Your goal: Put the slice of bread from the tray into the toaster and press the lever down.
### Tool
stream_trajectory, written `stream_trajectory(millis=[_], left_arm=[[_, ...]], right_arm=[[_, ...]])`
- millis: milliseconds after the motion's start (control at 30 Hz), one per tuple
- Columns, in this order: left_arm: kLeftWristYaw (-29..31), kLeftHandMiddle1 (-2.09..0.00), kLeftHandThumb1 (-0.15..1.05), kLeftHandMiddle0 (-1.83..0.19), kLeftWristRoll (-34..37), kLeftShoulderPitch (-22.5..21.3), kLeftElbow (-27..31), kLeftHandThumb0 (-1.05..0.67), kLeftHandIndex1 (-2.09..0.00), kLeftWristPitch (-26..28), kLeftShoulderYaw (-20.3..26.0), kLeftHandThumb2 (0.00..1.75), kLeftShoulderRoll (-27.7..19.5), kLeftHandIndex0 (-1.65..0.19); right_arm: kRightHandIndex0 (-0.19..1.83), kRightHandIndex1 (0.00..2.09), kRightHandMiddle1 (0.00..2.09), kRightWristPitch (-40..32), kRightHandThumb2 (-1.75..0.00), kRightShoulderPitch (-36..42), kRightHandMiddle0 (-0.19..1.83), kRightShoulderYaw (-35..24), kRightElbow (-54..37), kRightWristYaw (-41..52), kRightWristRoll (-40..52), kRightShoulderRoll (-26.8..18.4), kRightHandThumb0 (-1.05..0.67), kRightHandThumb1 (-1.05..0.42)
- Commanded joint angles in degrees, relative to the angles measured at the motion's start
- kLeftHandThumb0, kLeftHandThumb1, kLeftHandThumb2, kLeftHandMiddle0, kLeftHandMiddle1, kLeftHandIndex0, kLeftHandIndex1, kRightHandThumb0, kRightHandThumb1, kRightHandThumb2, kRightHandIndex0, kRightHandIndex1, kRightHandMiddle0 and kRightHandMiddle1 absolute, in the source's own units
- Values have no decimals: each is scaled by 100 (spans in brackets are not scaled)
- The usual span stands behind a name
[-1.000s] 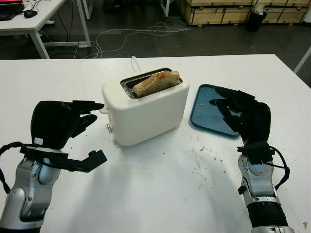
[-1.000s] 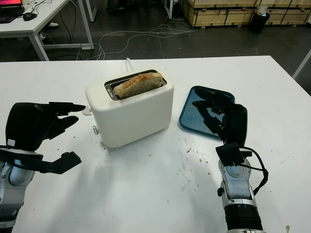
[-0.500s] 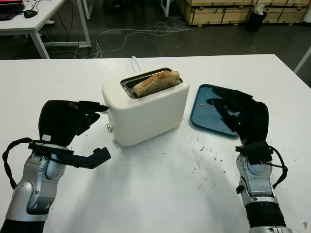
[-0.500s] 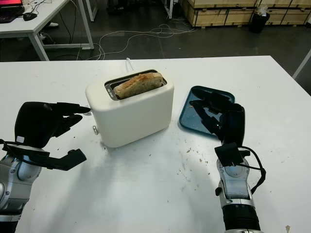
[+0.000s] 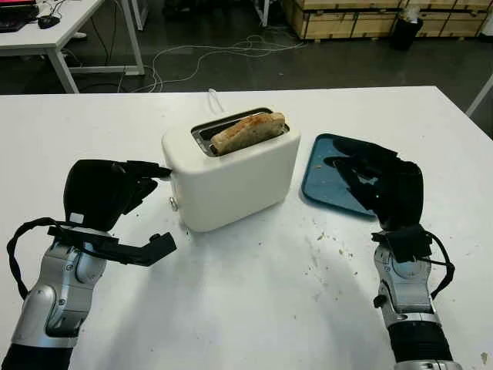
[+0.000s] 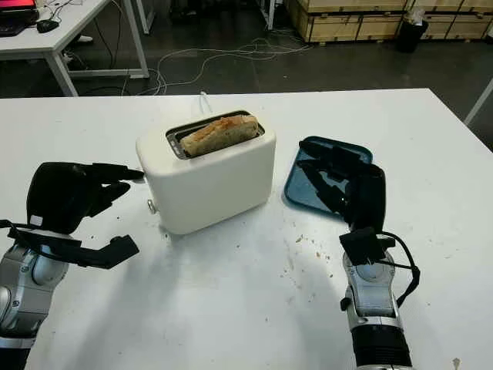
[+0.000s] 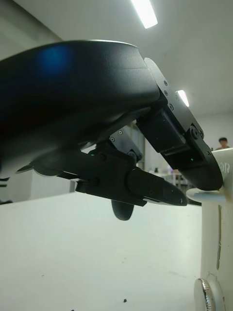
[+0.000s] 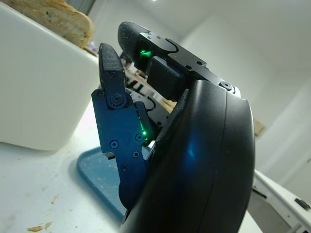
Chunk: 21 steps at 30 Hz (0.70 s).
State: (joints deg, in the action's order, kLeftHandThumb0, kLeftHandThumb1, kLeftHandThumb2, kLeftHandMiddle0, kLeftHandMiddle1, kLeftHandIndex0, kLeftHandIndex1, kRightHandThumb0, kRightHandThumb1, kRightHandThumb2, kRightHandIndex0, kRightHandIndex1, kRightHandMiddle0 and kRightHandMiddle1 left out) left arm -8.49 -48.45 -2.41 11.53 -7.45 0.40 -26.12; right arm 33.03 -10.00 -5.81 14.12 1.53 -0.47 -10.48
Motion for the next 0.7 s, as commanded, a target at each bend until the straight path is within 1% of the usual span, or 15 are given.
stream_trajectory(millis=[0,33,133,267,367,467,667], left_arm=[[-74,-102,91,-127,-30,-83,-52,-15,0,13,-33,1,-77,-112],[-72,-102,91,-126,-39,-84,-54,-15,0,20,-36,1,-80,-112],[-77,-94,91,-128,-50,-80,-58,-15,0,39,-44,0,-70,-112],[-89,-92,91,-130,-36,-77,-87,-15,0,32,-62,0,-80,-112],[-27,-93,92,-129,-40,-70,-89,-16,0,80,-82,1,-83,-112],[20,-99,92,-127,-7,-64,-99,-15,0,113,-114,2,-75,-112],[-26,-104,92,-126,55,-65,-189,-15,-1,28,-200,2,-123,-112]], right_arm=[[106,36,0,-26,-12,41,106,-12,-78,-14,-10,31,-40,-92],[106,36,0,-21,-13,43,106,-13,-76,-14,-28,28,-40,-92],[106,36,0,-13,-13,55,106,-15,-82,15,2,35,-40,-92],[105,35,0,51,-13,52,105,-19,-47,80,68,29,-39,-92],[106,36,0,47,-13,58,105,-29,-73,98,83,43,-39,-92],[106,36,0,94,-13,58,105,-31,-80,122,87,33,-39,-92],[106,36,0,181,-12,48,106,-52,-85,188,156,58,-37,-92]])
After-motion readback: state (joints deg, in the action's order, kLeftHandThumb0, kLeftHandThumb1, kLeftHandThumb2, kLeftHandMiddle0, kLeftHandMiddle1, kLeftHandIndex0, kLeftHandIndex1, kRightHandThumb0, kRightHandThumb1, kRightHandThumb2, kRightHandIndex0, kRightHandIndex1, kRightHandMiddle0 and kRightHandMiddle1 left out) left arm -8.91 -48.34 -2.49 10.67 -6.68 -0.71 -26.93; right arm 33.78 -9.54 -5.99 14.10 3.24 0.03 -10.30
